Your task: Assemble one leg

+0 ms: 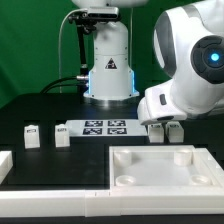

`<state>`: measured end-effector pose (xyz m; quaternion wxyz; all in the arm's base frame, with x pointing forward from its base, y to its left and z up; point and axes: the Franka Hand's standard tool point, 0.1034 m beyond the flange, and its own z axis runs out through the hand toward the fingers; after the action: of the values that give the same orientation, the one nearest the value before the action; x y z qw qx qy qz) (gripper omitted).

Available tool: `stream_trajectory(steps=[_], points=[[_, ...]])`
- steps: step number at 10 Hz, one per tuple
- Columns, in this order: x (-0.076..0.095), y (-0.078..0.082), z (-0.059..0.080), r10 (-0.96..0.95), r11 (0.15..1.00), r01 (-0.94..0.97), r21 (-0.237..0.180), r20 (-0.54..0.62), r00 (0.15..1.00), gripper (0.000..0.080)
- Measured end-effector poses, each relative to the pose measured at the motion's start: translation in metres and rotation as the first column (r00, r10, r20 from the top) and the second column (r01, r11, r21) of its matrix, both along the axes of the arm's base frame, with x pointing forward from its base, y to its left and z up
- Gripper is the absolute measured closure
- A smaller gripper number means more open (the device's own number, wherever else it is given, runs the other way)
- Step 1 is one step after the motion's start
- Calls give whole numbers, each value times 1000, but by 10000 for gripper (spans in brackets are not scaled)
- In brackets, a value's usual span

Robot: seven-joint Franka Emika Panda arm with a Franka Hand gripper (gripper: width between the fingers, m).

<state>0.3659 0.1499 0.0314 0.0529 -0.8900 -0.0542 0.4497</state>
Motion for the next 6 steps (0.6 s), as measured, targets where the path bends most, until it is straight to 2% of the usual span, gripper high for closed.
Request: stream_trajectory(steps=[6], points=[[-1,0,-3,1,1000,-1,3,2,1000,150]])
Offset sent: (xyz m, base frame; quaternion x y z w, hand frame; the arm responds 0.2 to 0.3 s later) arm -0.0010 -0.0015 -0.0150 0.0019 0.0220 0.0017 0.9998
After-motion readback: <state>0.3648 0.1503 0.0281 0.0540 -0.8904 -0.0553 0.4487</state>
